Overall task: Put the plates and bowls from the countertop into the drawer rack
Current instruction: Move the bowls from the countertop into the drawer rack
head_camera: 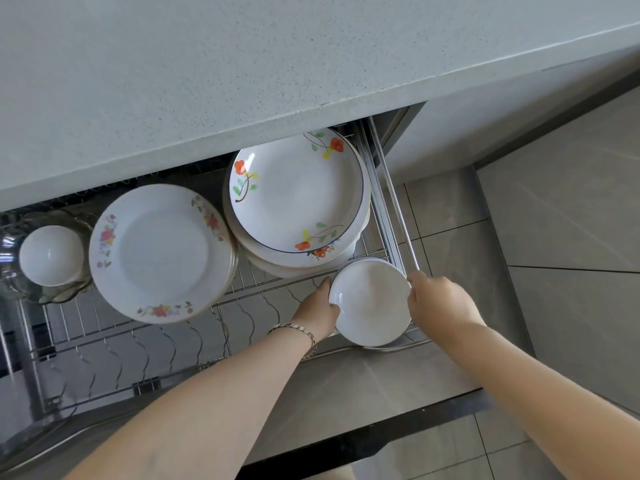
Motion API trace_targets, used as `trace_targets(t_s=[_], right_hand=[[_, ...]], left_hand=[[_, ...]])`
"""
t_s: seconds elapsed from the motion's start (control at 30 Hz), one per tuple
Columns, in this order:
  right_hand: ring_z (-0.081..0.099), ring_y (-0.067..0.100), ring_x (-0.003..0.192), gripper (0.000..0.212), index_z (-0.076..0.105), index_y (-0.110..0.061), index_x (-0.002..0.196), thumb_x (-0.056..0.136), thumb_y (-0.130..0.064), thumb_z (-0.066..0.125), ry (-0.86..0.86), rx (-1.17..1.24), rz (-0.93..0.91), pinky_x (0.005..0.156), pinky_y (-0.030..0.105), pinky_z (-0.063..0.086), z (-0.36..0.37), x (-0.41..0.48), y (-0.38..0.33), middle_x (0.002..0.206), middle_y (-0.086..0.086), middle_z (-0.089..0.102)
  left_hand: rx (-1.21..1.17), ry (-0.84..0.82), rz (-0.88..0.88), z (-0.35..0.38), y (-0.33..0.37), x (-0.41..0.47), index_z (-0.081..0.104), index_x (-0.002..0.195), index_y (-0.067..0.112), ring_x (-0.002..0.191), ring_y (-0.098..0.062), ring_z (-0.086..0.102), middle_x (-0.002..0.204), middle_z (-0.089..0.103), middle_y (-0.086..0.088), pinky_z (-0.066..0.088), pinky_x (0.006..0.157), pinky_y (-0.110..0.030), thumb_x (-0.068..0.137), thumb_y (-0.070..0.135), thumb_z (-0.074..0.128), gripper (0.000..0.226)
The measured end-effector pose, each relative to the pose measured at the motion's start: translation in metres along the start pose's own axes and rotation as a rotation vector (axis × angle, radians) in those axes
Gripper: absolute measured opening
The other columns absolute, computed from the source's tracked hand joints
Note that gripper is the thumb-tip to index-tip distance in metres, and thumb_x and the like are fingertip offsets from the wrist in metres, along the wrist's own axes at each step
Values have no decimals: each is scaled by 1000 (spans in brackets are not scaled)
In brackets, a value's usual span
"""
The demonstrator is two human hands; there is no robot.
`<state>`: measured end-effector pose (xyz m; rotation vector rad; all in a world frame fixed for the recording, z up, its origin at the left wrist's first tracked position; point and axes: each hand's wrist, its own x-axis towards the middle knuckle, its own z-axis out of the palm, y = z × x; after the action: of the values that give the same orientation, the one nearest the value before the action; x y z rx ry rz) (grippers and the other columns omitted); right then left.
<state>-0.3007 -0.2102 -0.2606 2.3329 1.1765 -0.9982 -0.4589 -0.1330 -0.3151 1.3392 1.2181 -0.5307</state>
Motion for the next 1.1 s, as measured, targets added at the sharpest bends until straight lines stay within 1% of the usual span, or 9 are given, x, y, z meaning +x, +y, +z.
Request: trace_targets(t_s=[0.07, 0.13, 0.3, 0.4, 0.53, 0.67, 0.8, 0.93, 1.1], right_hand=[[45, 31, 70, 31, 54, -10, 114, 89, -4, 39, 21, 44, 5, 51, 27, 31, -2, 0, 2, 68, 8, 48], [49, 32, 72, 32, 54, -11, 117, 90, -5, 39, 4, 44, -5, 59, 27, 35, -4, -1, 1, 81, 13, 58], [62, 33, 100, 36, 48, -14, 128, 94, -11, 38, -68, 16, -50, 75, 32, 48, -13, -11, -12, 112, 12, 64], [58, 28, 112, 41, 37, -22, 138, 97, -26, 36, -194, 17, -109, 89, 35, 49, -30, -24, -33, 125, 6, 59], [54, 26, 120, 44, 35, -23, 140, 96, -34, 37, -253, 47, -217, 97, 37, 46, -70, -47, -78, 131, 3, 56], [52, 25, 121, 45, 39, -19, 138, 95, -32, 41, -236, 48, -370, 101, 36, 43, -127, -79, -158, 134, 7, 54], [57, 15, 92, 39, 47, -16, 131, 95, -30, 42, -137, 54, -546, 78, 24, 42, -178, -116, -261, 128, 6, 57], [53, 22, 120, 39, 50, -17, 130, 94, -31, 45, -25, 149, -632, 100, 29, 39, -201, -137, -372, 130, 6, 58], [65, 30, 101, 56, 37, -5, 136, 92, -38, 48, -101, 504, -551, 97, 42, 50, -201, -143, -508, 112, 14, 63]], left_hand=[[42, -11, -1, 1, 2, 1, 23, 146, 25, 111, -31, 55, 129, 56, -12, 46, 88, -32, 89, 3, 35, 62], [96, -14, -7, 1, 3, 2, 16, 149, 23, 110, -33, 56, 128, 56, -16, 46, 86, -34, 92, 5, 35, 63], [183, -40, -3, -11, -2, -16, 14, 149, 18, 110, -34, 58, 127, 56, -18, 47, 85, -35, 97, 23, 35, 55], [223, 7, -48, -36, -8, -41, 33, 143, 13, 121, -28, 53, 135, 53, -12, 42, 97, -31, 97, 29, 38, 49], [169, 136, -7, -94, -12, -97, 52, 125, 13, 114, -21, 55, 127, 59, -5, 40, 92, -25, 96, 26, 39, 35], [44, 335, 61, -173, -21, -162, 60, 111, 9, 101, -18, 54, 114, 61, -4, 46, 81, -27, 95, 20, 40, 28], [-212, 568, 57, -257, -47, -219, 63, 92, 13, 79, -22, 54, 84, 56, -4, 44, 69, -27, 91, 10, 42, 22], [-438, 757, 27, -339, -99, -262, 60, 78, 10, 88, -28, 63, 83, 64, -11, 50, 82, -31, 89, 6, 45, 19], [-621, 847, -38, -418, -171, -295, 43, 64, 13, 71, -22, 56, 77, 55, -11, 38, 51, -19, 95, 6, 39, 32]])
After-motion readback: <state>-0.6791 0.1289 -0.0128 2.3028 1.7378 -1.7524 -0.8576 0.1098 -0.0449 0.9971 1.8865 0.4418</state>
